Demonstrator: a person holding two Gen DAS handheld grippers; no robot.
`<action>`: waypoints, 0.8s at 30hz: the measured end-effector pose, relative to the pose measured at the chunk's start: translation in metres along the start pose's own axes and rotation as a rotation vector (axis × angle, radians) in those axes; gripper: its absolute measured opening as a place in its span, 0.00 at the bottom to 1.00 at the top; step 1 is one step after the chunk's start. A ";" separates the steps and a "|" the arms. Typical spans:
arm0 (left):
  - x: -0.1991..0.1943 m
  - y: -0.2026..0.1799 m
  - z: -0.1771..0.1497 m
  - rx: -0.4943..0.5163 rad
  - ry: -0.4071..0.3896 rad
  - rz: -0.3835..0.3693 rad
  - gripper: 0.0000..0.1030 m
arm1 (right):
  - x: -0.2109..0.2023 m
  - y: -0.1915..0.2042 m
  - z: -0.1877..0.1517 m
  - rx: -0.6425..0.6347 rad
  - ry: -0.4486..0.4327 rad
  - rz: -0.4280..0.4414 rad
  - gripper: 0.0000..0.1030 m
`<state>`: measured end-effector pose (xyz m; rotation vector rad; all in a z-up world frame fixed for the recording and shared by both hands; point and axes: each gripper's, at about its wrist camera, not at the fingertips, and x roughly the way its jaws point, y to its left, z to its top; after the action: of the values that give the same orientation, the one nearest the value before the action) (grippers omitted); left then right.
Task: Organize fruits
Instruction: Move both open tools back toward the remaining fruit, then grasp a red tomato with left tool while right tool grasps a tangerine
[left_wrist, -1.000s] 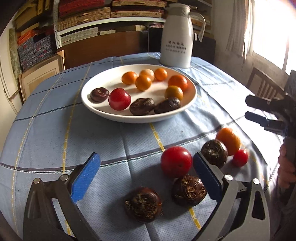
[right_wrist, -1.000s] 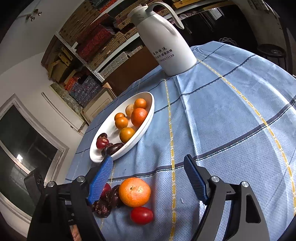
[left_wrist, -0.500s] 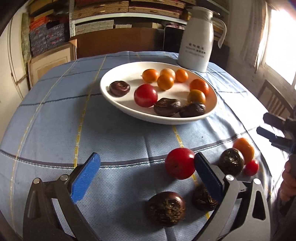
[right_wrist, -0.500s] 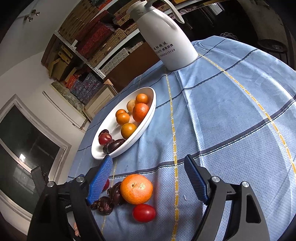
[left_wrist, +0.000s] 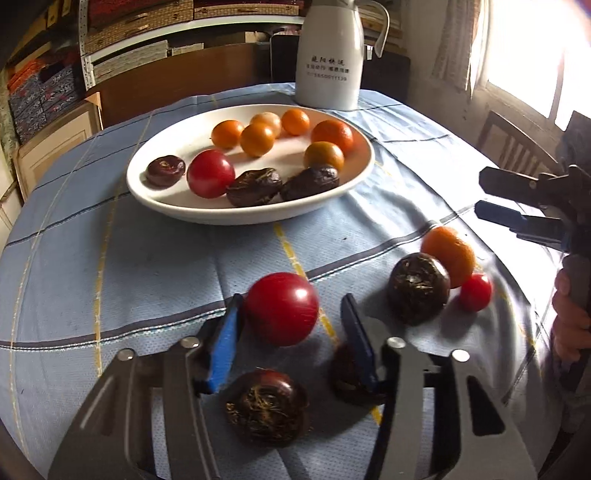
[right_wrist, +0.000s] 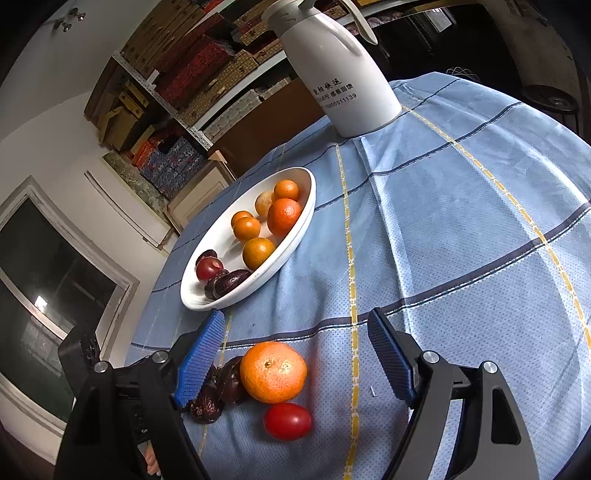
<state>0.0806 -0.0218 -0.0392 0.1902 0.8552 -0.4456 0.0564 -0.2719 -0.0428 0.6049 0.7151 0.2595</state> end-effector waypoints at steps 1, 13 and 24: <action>0.000 0.000 0.000 0.000 0.003 -0.007 0.45 | 0.000 0.001 0.000 -0.004 0.002 -0.001 0.78; 0.000 0.023 -0.001 -0.092 0.007 0.012 0.37 | 0.013 0.013 -0.013 -0.078 0.111 0.017 0.65; 0.005 0.021 -0.002 -0.075 0.027 0.030 0.38 | 0.032 0.033 -0.030 -0.189 0.207 -0.006 0.46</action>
<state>0.0915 -0.0037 -0.0450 0.1402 0.8930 -0.3831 0.0588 -0.2190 -0.0575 0.3994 0.8801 0.3836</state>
